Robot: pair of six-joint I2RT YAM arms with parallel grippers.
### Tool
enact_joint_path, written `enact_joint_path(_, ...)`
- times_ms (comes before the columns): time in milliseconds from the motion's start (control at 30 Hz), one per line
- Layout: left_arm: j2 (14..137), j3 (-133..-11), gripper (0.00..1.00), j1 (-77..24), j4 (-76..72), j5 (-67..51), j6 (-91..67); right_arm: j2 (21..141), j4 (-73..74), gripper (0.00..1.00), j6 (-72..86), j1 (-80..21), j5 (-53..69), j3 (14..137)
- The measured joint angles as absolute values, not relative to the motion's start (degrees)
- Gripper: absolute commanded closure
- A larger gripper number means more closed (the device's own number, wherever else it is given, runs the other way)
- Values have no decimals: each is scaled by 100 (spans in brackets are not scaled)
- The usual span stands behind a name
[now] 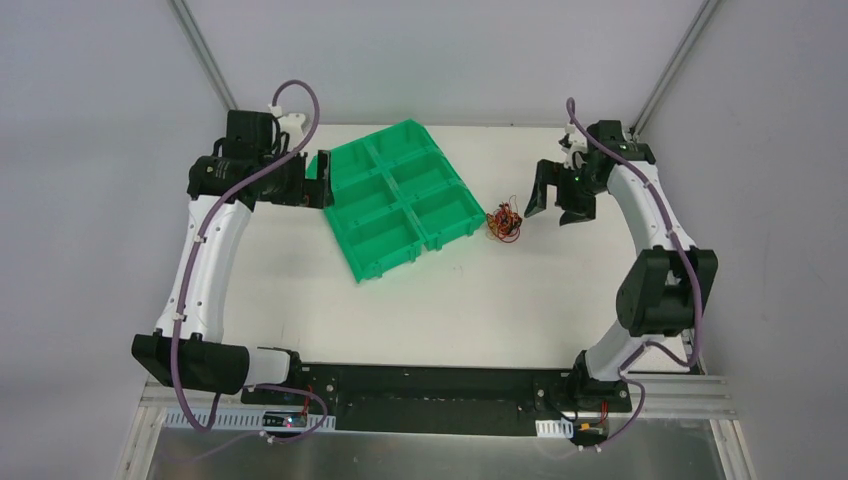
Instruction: Untangle the cables
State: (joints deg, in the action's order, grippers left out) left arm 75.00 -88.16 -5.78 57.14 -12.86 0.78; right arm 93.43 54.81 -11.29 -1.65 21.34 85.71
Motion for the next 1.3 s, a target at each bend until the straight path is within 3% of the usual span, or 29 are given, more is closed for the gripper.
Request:
enact_joint_path(267,7730,-9393,0,-558,4947,-1376,263,10927,5358,15,-1098,-565,1999,9526)
enact_joint_path(300,7784,-9411,0,-558,4904,-1459,290,11109,5336,20,-1098,-620,1992,9631)
enact_joint_path(400,7955,-9413,0,-558,4860,-1704,360,11598,5264,38,-1107,-746,1942,9883)
enact_joint_path(533,8112,-9413,0,-561,4858,-1977,397,12119,5201,78,-1170,-838,1850,10009)
enact_joint_path(567,8125,-9413,0,-563,4856,-2045,403,12189,5216,93,-1201,-840,1831,10003)
enact_joint_path(600,8130,-9413,0,-565,4856,-2097,405,12223,5229,100,-1253,-836,1817,9990)
enact_joint_path(733,8130,-9389,0,-582,4825,-2493,408,11902,5183,100,-1518,-755,1815,9526)
enact_joint_path(867,8123,-9179,0,-777,4729,-3103,405,10812,5393,100,-1890,-545,2075,8785)
enact_joint_path(1067,7874,-8562,0,-1452,4296,-4147,480,8914,5907,100,-2222,-362,3420,8777)
enact_joint_path(1300,7417,-8361,0,-2755,3920,-4381,910,8440,6412,100,-2228,-486,4805,8989)
